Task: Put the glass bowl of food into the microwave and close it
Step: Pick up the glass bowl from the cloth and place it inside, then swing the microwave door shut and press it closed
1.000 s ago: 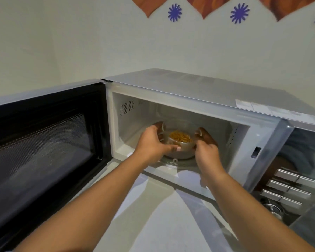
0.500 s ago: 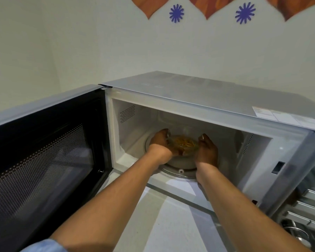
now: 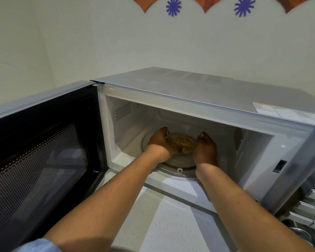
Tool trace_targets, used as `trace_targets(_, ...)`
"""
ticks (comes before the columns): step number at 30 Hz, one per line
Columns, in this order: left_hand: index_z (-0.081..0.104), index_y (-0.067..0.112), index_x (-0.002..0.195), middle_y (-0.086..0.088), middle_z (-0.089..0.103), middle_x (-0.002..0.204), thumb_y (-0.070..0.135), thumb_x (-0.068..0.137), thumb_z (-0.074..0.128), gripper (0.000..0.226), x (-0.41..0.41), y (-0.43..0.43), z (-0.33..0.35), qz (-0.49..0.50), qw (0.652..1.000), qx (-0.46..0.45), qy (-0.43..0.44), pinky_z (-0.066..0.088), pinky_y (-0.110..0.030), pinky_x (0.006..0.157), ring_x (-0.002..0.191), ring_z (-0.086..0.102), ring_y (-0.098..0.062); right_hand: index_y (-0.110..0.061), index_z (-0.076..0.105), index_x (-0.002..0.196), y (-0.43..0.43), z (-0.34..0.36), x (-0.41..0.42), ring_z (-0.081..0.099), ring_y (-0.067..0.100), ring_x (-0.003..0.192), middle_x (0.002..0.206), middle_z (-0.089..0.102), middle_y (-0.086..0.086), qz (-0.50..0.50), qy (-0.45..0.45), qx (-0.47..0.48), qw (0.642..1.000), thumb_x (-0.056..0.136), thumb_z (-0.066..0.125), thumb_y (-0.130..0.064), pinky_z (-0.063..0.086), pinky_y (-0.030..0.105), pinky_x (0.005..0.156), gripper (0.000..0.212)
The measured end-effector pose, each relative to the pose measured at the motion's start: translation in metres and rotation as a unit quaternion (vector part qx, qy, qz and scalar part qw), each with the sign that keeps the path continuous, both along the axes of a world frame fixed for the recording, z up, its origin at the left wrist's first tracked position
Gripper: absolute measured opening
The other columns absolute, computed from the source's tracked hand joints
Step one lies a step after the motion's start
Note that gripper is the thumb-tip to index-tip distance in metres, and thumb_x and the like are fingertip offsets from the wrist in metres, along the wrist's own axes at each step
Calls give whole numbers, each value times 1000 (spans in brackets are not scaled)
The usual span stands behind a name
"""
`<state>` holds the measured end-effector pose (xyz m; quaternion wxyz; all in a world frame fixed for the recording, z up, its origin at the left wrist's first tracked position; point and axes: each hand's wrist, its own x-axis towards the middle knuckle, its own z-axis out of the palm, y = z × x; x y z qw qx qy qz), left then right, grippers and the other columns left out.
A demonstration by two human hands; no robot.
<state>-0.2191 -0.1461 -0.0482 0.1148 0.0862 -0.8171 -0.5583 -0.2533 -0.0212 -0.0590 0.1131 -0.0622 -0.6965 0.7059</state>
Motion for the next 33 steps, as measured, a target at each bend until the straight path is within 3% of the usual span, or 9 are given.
trace_targets(7, 44, 13, 137, -11, 57, 134, 26, 64, 89, 87, 1, 6, 0, 15, 1000, -11, 11, 48, -45, 102, 122, 55, -31, -8, 53, 135, -2, 6, 6, 47, 34, 129, 142, 53, 16, 7, -10, 69, 998, 100, 42, -32, 34, 32, 104, 44)
trace_targets(9, 38, 16, 143, -6, 54, 137, 28, 67, 87, 91, 5, 10, 1, 25, 999, -22, 27, 46, -34, 100, 122, 54, -27, -13, 46, 141, -3, 11, 12, 44, 35, 132, 146, 49, 14, -3, -9, 94, 996, 99, 42, -38, 34, 34, 105, 50)
trace_targets(14, 41, 31, 137, 9, 58, 111, 26, 75, 78, 72, 37, 23, 5, 61, 992, -17, 106, 42, -6, 70, 105, 58, -13, -30, 41, 141, 2, 21, 48, 52, 27, 124, 143, 52, 4, 41, 63, 119, 990, 96, 41, -48, 42, 39, 104, 48)
trace_targets(18, 28, 22, 150, -3, 58, 131, 20, 79, 73, 83, 68, 39, 6, 98, 983, -52, 148, 50, -28, 95, 118, 56, -18, -38, 47, 132, 9, 25, 85, 64, 0, 88, 101, 64, -18, 81, 108, 91, 987, 96, 44, -46, 50, 21, 74, 37)
trace_targets(20, 31, 24, 148, 0, 53, 140, 33, 83, 71, 77, 86, 50, 3, 107, 979, -61, 159, 43, -24, 97, 126, 50, -16, -39, 55, 116, 14, 25, 102, 65, -4, 84, 87, 63, -22, 100, 117, 87, 984, 97, 46, -42, 49, 17, 73, 21)
trace_targets(22, 33, 30, 145, 2, 50, 144, 40, 84, 69, 72, 106, 59, -5, 113, 976, -85, 164, 35, -15, 92, 129, 48, -15, -41, 54, 102, 20, 20, 120, 62, 1, 94, 92, 59, -25, 120, 107, 72, 984, 97, 46, -41, 45, 18, 79, 9)
trace_targets(24, 30, 37, 144, 6, 49, 146, 41, 83, 69, 72, 127, 67, -17, 123, 973, -104, 165, 31, -10, 89, 129, 48, -14, -38, 51, 115, 30, 11, 143, 56, 2, 99, 100, 55, -27, 145, 91, 59, 983, 98, 44, -43, 41, 17, 81, 19)
trace_targets(30, 19, 37, 150, 9, 32, 158, 40, 87, 67, 79, 193, 87, -55, 138, 975, -158, 70, 33, -28, 107, 142, 34, -16, -37, 44, 136, 72, -23, 212, 44, 9, 120, 136, 47, -13, 174, 44, 71, 981, 93, 34, -56, 33, 27, 93, 48)
trace_targets(33, 29, 37, 148, 11, 34, 157, 40, 89, 65, 69, 225, 94, -66, 94, 972, -213, 36, 34, -36, 114, 143, 34, -15, -33, 42, 137, 94, -38, 236, 49, 16, 120, 142, 50, -4, 188, 14, 153, 970, 99, 39, -43, 34, 27, 90, 39)
